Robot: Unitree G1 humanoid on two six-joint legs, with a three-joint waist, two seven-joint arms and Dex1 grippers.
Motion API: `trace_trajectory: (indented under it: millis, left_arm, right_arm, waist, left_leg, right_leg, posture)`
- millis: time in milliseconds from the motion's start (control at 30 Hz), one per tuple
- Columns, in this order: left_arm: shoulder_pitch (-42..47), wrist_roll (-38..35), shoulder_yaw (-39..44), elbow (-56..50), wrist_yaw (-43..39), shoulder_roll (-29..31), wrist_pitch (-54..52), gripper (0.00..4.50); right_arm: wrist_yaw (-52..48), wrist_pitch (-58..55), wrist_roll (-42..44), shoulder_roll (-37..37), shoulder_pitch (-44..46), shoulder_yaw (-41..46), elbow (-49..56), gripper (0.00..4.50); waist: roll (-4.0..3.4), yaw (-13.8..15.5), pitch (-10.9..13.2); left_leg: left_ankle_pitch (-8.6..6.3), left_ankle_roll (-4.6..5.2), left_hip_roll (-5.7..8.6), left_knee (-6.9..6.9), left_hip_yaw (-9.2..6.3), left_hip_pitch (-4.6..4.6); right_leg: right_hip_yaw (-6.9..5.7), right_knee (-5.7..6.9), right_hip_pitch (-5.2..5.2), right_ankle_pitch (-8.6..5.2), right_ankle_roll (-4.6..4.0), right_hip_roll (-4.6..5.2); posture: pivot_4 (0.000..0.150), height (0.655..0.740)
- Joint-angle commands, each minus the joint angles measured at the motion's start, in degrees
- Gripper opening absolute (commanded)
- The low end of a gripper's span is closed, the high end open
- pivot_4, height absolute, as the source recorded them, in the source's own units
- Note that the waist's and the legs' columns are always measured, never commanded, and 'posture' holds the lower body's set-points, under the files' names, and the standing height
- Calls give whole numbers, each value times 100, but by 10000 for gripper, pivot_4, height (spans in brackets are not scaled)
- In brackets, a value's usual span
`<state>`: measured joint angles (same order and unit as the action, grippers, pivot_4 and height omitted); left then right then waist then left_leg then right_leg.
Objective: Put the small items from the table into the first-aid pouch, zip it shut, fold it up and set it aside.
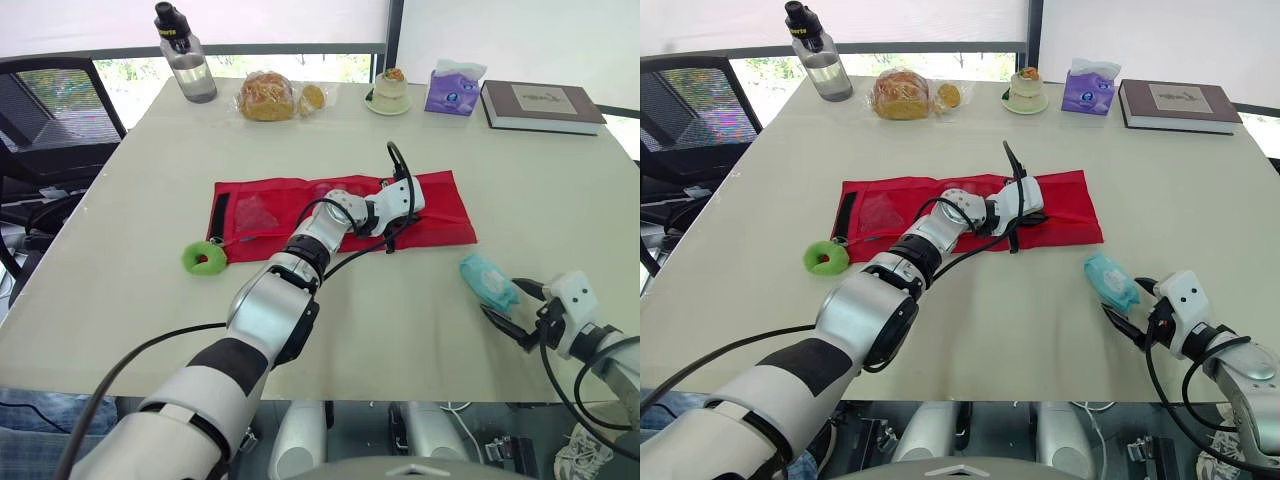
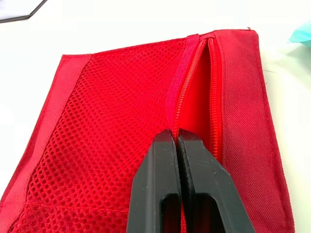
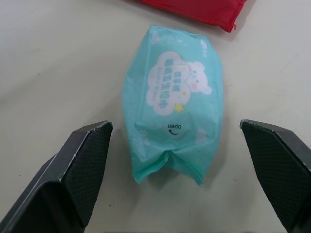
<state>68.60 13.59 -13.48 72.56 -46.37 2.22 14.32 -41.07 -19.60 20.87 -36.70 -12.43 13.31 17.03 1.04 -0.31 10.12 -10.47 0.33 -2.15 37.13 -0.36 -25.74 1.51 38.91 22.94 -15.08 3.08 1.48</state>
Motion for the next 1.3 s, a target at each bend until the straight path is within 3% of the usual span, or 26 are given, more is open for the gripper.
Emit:
trace_trajectory:
  millis: [33,133,233,300,333,400,433,533,867,1067,1300]
  left_arm:
    - [-3,-111,84,-268,-21,-65,74,330]
    - [-22,-130,79,-279,-45,-84,73,330]
    - [-32,-133,77,-288,-62,-83,76,0]
    - [-38,-135,79,-290,-73,-80,74,0]
    - [-42,-134,78,-291,-76,-77,75,0]
    - [-49,-133,77,-295,-80,-74,76,0]
    - [-52,-133,77,-299,-83,-73,76,0]
    - [-59,-139,85,-310,-86,-71,71,0]
    - [-39,-258,175,-391,-229,-125,-54,0]
    - [-16,-272,212,-483,-300,-173,-88,0]
    - [-30,-329,238,-609,-326,-260,-138,0]
  right_arm:
    - [-9,108,44,6,29,94,182,45000]
    - [5,99,5,-10,-2,79,201,45000]
    - [10,120,-37,-16,-23,68,196,37800]
    - [-1,81,4,-2,-34,75,219,28898]
    - [-1,69,12,0,-30,75,227,22044]
    - [-2,60,9,-6,-12,66,234,16422]
    - [-1,55,6,-8,-1,59,237,10782]
    - [0,-8,45,-6,69,26,296,786]
    - [501,-1257,367,159,992,-404,841,786]
    - [1091,-2375,52,78,1860,-802,590,786]
    - [1295,-2621,-218,191,2599,-1136,125,786]
  waist:
    - [0,0,0]
    - [0,1,0]
    - [0,1,0]
    - [0,0,0]
    - [0,0,0]
    - [0,-1,0]
    - [0,-2,0]
    - [0,-8,0]
    - [-1,-18,0]
    - [-1,-11,0]
    - [-1,-17,0]
  left_leg:
    - [0,0,0,0,0,0]
    - [0,0,0,0,-1,1]
    - [0,0,0,1,-1,1]
    - [0,0,0,1,-1,1]
    - [0,0,0,1,-1,1]
    - [0,0,0,1,-1,1]
    - [0,0,0,1,-1,1]
    - [0,0,0,1,-1,1]
    - [0,0,0,1,-3,0]
    - [0,0,0,4,-2,0]
    - [0,0,0,3,-3,-3]
  right_leg:
    - [0,0,0,0,0,0]
    - [-1,2,0,0,0,0]
    - [0,2,0,0,0,0]
    - [0,2,0,0,0,0]
    - [0,2,0,0,0,0]
    - [0,2,0,0,0,0]
    - [0,2,0,0,0,0]
    - [0,2,0,0,0,0]
    - [-1,3,0,1,-1,0]
    - [-1,4,0,2,-2,0]
    - [-1,4,1,2,-2,0]
  posture:
    - [1500,7400]
    - [1500,7400]
    - [1500,7400]
    - [1500,7400]
    - [1500,7400]
    - [1500,7400]
    - [1500,7400]
    - [1500,7400]
    - [1500,7400]
    - [1500,7400]
    - [1500,7400]
